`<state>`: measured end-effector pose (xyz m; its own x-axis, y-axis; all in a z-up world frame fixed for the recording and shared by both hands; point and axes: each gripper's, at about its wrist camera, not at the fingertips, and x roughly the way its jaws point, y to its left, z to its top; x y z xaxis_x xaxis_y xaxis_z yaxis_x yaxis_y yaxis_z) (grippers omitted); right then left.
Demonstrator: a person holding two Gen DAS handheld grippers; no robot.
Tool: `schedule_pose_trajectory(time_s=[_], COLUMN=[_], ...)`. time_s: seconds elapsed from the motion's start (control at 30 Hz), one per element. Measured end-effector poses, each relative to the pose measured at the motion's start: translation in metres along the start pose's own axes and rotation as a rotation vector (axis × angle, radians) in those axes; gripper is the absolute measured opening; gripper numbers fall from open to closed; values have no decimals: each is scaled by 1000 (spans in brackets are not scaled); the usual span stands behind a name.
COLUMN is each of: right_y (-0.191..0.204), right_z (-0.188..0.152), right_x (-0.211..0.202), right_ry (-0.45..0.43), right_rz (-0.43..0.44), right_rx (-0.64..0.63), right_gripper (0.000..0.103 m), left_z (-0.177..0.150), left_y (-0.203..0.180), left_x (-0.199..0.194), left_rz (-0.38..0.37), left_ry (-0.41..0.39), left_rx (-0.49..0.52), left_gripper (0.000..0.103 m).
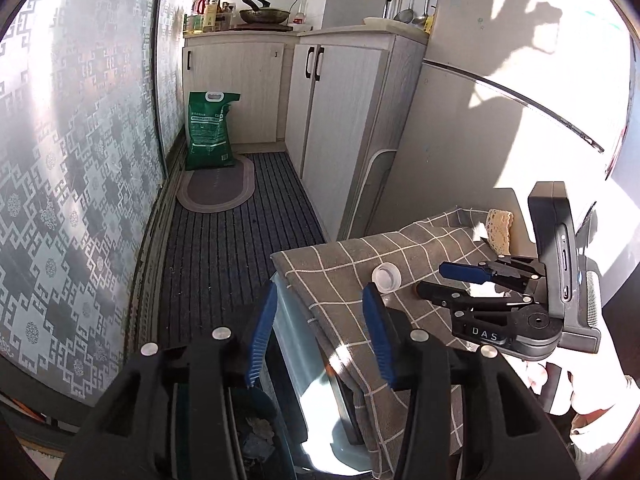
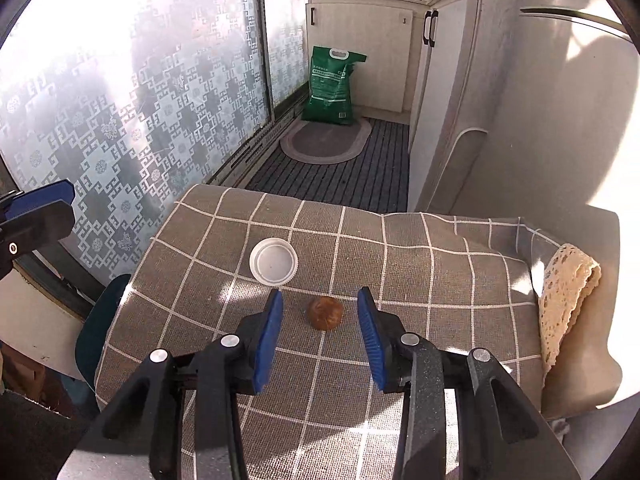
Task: Collect trash
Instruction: 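Move both grippers back over the cloth toward the small lid and brown nut, then grasp the small white lid with the left gripper while the right gripper grasps the brown nut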
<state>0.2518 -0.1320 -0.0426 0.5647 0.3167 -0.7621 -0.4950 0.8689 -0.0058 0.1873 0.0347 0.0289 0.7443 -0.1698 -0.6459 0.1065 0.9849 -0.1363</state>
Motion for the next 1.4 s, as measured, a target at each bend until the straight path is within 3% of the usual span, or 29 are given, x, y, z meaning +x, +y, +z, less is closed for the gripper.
schedule_pose_trajectory(time_s=[0.17, 0.33, 0.43, 1.0, 1.4], right_y=[1, 0, -3, -48, -68], right_z=[-3, -4, -5, -21, -36], right_x=[11, 20, 21, -35, -39], right_ry=[28, 39, 30, -55, -53], right_rz=[9, 6, 17, 19, 34], right_rx=[-16, -33, -34, 26, 49], right_gripper=[39, 32, 20, 20, 20], left_z=[0, -1, 0, -2, 2], left_y=[-5, -15, -24, -89, -89], left_x=[23, 32, 37, 95, 130], left_rz=[3, 0, -11, 40, 126], left_ry=[28, 41, 47, 167, 231], left_rx=[6, 38, 43, 115, 89], left_gripper=[49, 51, 51, 53, 52])
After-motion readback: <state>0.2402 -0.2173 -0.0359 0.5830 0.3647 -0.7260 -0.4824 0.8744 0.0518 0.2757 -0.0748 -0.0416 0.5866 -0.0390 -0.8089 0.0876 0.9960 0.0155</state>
